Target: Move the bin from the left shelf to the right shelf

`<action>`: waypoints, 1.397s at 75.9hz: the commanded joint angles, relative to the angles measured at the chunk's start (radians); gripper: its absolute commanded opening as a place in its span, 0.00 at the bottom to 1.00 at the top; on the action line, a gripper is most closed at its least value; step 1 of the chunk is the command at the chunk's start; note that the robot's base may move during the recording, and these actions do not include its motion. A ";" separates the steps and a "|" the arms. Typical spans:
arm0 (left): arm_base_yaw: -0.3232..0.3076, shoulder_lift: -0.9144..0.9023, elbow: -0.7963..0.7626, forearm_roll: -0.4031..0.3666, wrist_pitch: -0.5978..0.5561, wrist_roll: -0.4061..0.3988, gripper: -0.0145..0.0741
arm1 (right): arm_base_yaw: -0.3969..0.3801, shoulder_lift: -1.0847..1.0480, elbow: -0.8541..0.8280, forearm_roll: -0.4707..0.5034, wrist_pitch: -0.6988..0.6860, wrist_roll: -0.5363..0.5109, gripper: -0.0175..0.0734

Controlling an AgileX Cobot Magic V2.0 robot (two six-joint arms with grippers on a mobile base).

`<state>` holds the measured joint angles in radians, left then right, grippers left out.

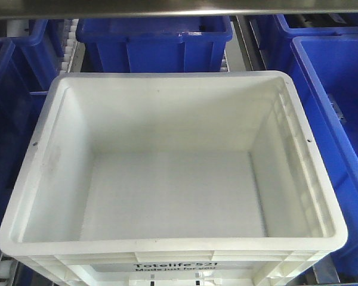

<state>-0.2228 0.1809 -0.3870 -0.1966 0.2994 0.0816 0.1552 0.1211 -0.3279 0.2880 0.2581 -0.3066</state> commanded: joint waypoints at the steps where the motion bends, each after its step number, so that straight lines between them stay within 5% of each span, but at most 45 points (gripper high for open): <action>1: -0.005 0.012 -0.028 -0.014 -0.069 -0.001 0.16 | -0.002 0.012 -0.027 -0.004 -0.080 -0.005 0.18; 41: -0.005 0.012 -0.028 -0.012 -0.078 -0.001 0.16 | -0.002 0.012 -0.027 -0.004 -0.080 -0.005 0.18; 65: -0.005 0.012 -0.028 0.075 -0.072 -0.028 0.16 | -0.002 0.012 -0.027 -0.004 -0.080 -0.005 0.18; 78: -0.003 -0.001 -0.008 0.076 -0.037 0.031 0.16 | -0.002 0.012 -0.027 -0.004 -0.080 -0.005 0.18; 90: 0.023 -0.081 0.142 0.069 -0.106 0.031 0.16 | -0.002 0.012 -0.027 -0.004 -0.080 -0.005 0.18; 106: 0.038 -0.206 0.404 0.065 -0.377 0.026 0.16 | -0.002 0.012 -0.027 -0.004 -0.078 -0.005 0.18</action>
<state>-0.1868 -0.0068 -0.0067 -0.1194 0.0970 0.1131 0.1552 0.1211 -0.3279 0.2880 0.2581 -0.3066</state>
